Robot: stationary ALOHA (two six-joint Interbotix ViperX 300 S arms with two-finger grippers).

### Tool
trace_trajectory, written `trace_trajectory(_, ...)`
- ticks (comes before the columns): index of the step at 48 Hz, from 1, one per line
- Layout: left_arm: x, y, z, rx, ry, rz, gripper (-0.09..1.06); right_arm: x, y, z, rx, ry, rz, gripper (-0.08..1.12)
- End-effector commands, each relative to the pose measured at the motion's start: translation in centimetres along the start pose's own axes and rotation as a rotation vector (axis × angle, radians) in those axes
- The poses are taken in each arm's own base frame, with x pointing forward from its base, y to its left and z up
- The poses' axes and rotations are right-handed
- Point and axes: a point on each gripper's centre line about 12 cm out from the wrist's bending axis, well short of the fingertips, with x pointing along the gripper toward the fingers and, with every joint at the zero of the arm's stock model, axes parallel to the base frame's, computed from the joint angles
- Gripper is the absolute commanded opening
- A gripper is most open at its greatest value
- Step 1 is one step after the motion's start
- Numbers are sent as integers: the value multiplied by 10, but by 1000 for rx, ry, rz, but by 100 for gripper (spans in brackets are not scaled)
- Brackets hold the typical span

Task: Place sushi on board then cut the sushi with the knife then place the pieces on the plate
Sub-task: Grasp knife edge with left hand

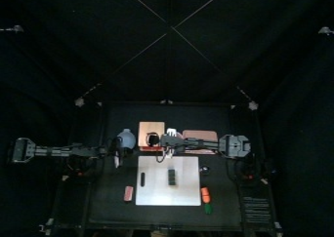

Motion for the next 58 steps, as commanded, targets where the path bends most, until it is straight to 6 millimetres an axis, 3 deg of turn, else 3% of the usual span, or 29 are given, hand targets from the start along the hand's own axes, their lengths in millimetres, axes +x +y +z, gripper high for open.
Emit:
trace_trajectory(1, 1, 0, 5, 0, -14, 1, -1, -25, -8, -5, 18, -59, 11, 23)
trace_trajectory(12, 1, 0, 5, -1, -16, 1, -1, -55, -15, -14, 39, -119, 23, 23)
trace_trajectory(24, 1, 0, 7, -1, -19, 1, -1, -92, -26, -37, 62, -201, 33, 23)
trace_trajectory(39, -2, -1, 19, 5, -69, -5, -1, -155, -36, -87, 91, -367, 3, 23)
trace_trajectory(58, -11, -6, 47, 7, -193, -21, 0, -196, -9, -145, 143, -625, -175, 23)
